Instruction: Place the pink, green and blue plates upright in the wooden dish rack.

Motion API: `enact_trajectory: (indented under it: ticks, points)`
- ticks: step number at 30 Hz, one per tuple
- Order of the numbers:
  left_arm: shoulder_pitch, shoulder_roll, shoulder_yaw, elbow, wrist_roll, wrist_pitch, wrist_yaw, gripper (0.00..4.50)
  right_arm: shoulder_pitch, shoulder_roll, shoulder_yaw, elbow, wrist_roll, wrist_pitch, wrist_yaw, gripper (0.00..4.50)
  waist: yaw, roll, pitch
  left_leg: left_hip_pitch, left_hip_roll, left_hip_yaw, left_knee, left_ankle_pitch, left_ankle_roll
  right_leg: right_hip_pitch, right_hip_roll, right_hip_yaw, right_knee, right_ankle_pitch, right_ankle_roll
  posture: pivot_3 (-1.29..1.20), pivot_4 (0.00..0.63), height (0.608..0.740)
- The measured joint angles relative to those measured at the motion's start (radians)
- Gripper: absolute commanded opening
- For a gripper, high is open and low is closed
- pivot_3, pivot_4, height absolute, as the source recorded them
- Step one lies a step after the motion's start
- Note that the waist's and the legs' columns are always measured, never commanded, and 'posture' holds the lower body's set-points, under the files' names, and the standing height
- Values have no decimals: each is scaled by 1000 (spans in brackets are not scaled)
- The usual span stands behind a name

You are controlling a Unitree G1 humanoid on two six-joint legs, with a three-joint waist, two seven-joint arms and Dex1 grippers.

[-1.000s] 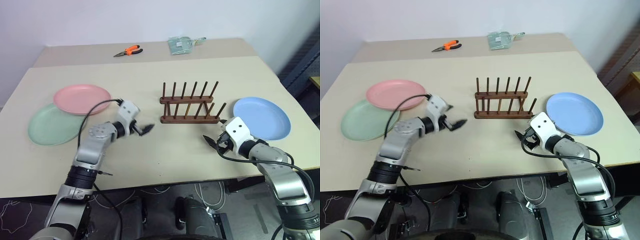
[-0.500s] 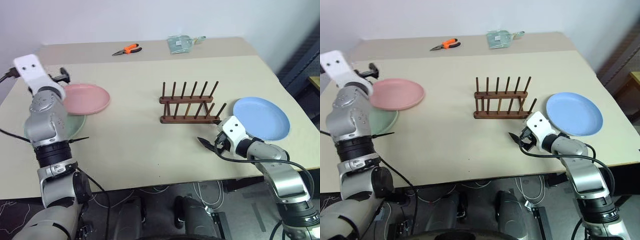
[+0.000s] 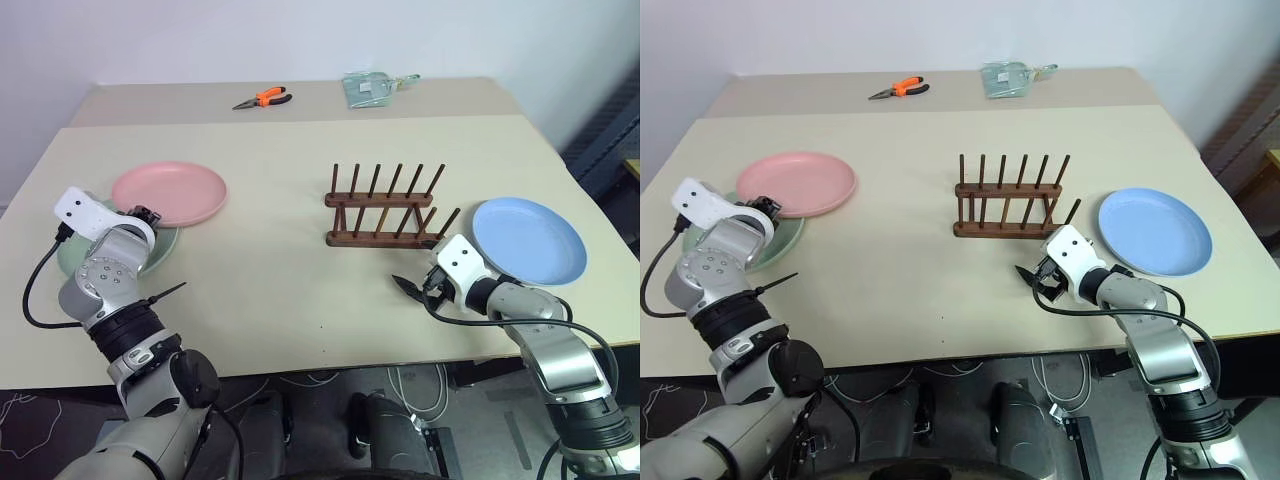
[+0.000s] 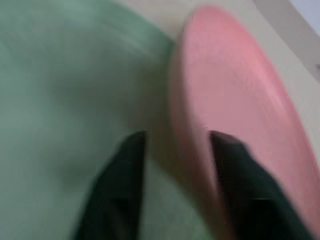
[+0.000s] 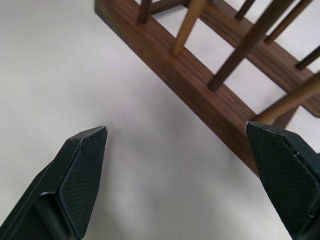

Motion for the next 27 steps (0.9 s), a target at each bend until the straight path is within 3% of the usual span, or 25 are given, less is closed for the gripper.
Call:
enact_trajectory:
  ticks: [1,7,16,22,27]
  points:
    - [-3,3,9,5,-22,-8,0,42,0,0,-1,0,-1,-4,-4,4500,-1,0,0,0,0,0,0,0,0,0,0,0,0,0,0,0,150,740]
    - [-6,17,15,21,-100,-67,-45,42,15,0,-32,-11,4,-1,-18,4500,1,-1,1,-1,0,0,0,0,0,-1,0,0,0,0,0,0,150,740]
    - [29,64,-269,-136,-122,-92,-293,42,18,-65,-90,-222,46,22,28,4500,1,-2,2,-3,0,1,0,0,-1,-2,-1,0,-2,0,-1,0,150,740]
    - [-81,60,-501,-229,-150,-41,-406,42,-262,-68,23,-287,-3,10,34,4500,-1,-3,4,-3,1,0,-1,0,-2,-3,0,0,-2,1,-2,0,150,740]
    - [-143,-26,-568,-267,-197,-7,-404,42,-405,-61,188,-192,-175,-61,19,4500,0,-3,4,-5,0,1,-1,2,1,-4,0,0,-3,1,-2,0,150,740]
